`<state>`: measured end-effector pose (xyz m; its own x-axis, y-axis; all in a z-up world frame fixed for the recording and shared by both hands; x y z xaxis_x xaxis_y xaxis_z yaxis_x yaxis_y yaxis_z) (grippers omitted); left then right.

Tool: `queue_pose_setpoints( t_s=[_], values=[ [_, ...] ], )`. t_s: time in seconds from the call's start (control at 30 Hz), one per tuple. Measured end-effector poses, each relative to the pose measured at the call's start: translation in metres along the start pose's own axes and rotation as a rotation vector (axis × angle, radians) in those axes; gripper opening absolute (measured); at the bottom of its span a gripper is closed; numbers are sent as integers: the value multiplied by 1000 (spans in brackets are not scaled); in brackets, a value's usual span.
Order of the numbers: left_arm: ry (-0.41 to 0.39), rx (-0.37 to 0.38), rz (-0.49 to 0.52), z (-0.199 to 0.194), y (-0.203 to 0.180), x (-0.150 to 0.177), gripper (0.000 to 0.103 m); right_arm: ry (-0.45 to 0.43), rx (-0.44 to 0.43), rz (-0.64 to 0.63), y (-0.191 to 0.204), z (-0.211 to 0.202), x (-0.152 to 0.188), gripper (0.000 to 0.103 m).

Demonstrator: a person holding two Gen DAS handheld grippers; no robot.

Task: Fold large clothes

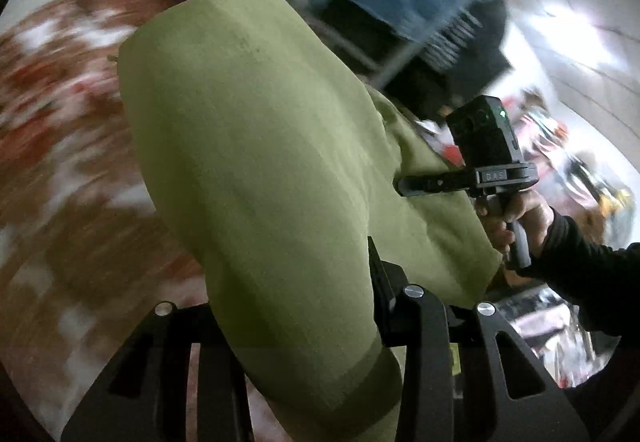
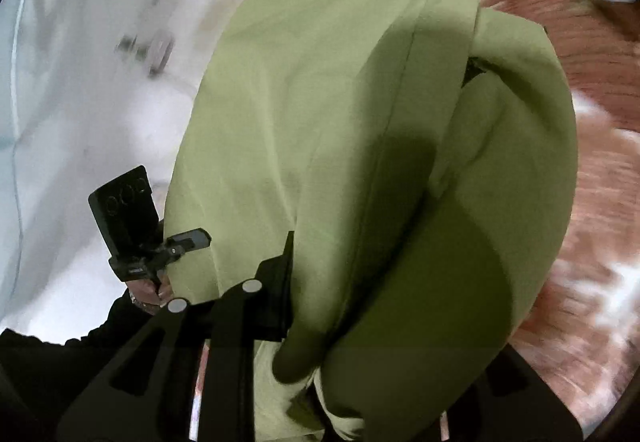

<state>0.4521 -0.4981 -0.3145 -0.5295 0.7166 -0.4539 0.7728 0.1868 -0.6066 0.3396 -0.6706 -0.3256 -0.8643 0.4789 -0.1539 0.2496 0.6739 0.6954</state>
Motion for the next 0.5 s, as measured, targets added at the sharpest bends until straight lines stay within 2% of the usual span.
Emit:
queue_pose_setpoints(
  t_s=[0.13,0.23,0.3,0.37,0.47,0.5],
  values=[
    [47,147,117,98,-72,-60,35,-132,140,100,-70,-116,13,22],
    [87,223,195,164,-116,-101,36,-209,208,176,-97,-168,43,22],
    [128,249,239,213,-136,-124,36,-246,230,226,-126,-183,50,22],
    [174,258,264,254,-145,-131,36,-275,232,278,-166,-183,58,22],
    [251,248,269,310,-131,-124,36,-279,224,322,-216,-156,66,22],
    [284,236,259,332,-119,-119,36,-265,217,342,-244,-135,70,22]
  ],
)
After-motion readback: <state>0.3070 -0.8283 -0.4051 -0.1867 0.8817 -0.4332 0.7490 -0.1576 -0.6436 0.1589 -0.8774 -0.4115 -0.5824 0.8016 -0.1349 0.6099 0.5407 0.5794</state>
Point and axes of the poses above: each gripper's, at about its wrist camera, not at the fingertips, and z roughly the way its jaws point, y to its left, x to its underside, the point moved 8 cm from there along z, roughly the way its jaws point, and after that the axes turned 8 degrees about y, right-handed, at the moved point
